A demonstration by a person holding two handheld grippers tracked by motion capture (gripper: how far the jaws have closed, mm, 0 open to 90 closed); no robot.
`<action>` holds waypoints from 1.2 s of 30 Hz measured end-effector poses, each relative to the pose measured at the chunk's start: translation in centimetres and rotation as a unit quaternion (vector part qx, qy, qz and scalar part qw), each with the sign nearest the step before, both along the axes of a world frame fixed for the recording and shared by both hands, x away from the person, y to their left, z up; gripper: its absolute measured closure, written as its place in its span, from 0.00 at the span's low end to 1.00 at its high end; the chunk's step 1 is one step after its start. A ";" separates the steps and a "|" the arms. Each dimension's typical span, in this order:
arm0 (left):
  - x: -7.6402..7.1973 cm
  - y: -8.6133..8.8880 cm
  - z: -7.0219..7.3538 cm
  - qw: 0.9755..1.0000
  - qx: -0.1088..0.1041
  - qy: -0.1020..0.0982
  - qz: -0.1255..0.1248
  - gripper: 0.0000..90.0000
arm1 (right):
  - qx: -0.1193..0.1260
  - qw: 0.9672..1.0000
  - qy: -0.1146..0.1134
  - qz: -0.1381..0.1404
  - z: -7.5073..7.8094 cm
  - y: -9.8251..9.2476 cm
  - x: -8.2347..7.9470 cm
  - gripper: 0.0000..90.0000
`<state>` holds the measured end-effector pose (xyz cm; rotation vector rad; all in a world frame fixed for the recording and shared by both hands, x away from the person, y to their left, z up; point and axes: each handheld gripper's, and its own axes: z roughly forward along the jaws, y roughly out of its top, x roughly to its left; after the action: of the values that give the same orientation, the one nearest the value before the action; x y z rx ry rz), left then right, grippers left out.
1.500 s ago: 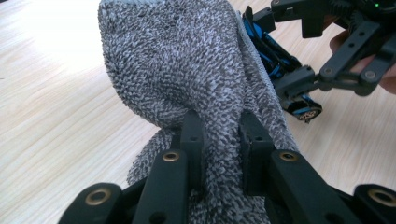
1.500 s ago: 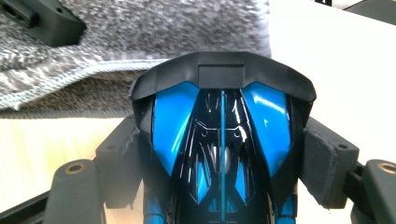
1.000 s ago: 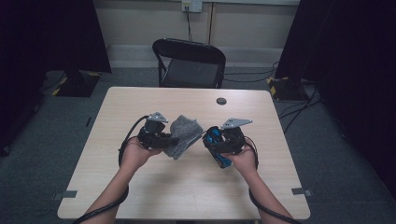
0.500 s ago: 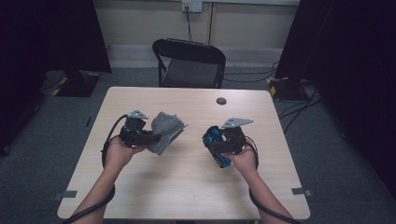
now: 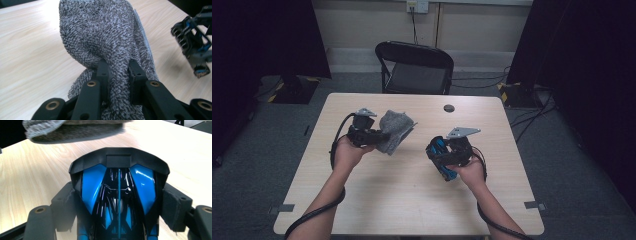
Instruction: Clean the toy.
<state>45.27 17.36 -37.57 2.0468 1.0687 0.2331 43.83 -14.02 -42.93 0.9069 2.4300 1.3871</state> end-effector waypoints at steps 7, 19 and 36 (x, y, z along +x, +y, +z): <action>0.8 -3.9 0.4 1.000 -0.005 -0.007 -0.025 0.84 | 0.000 1.000 0.001 0.015 -0.1 0.7 -0.3 0.28; 0.9 -9.3 0.1 0.998 0.007 0.001 -0.069 0.84 | -0.003 1.000 -0.003 0.023 0.1 1.1 -0.7 0.28; -0.5 -8.0 0.0 0.995 0.015 0.007 -0.099 0.84 | -0.002 1.000 -0.002 0.012 0.1 0.6 -0.3 0.28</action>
<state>44.78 9.40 -37.54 2.1660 0.8673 0.1344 43.49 -13.43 -42.82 0.8768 2.4477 1.3908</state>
